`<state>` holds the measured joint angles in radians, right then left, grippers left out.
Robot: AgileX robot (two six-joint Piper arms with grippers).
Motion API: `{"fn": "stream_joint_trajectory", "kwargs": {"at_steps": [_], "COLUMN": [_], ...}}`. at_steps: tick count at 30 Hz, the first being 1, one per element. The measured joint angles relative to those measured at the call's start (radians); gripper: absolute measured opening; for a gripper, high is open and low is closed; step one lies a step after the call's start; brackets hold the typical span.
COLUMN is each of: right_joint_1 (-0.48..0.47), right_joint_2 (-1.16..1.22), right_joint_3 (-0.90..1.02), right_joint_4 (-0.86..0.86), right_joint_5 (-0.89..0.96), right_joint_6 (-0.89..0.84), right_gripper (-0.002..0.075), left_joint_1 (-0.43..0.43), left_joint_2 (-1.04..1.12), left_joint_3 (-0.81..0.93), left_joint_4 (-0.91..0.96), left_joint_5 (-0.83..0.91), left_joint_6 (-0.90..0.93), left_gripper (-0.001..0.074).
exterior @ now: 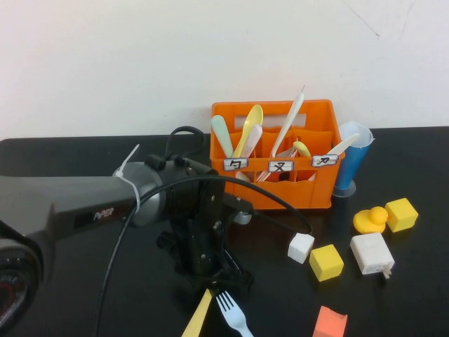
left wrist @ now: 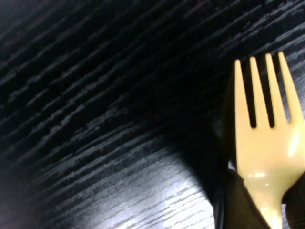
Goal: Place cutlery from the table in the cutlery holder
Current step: Pick up the fork, then place the fork on the box
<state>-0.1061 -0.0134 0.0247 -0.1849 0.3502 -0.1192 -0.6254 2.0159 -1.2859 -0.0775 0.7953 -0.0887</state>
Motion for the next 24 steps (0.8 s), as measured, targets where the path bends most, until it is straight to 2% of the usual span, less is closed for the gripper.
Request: {"fn": "stream_joint_trajectory", "kwargs": {"at_steps": [15,18,24], "right_joint_1": [0.000,0.000,0.000], "right_joint_2": [0.000,0.000,0.000], "right_joint_3": [0.000,0.000,0.000], "right_joint_4": [0.000,0.000,0.000], "right_joint_5": [0.000,0.000,0.000], "right_joint_6": [0.000,0.000,0.000], "right_gripper": [-0.0003,-0.0003,-0.0003], "left_joint_1": [-0.022,-0.028,-0.029], "left_joint_2": [-0.244,-0.331,-0.516], "left_joint_3": [0.038,0.129,0.417], "left_joint_4": [0.104,0.103,0.089], "left_joint_5": [-0.054,-0.191,-0.662], "left_joint_6": [-0.049,-0.056,-0.063], "left_gripper": [0.0206,0.0206,0.0206]}}
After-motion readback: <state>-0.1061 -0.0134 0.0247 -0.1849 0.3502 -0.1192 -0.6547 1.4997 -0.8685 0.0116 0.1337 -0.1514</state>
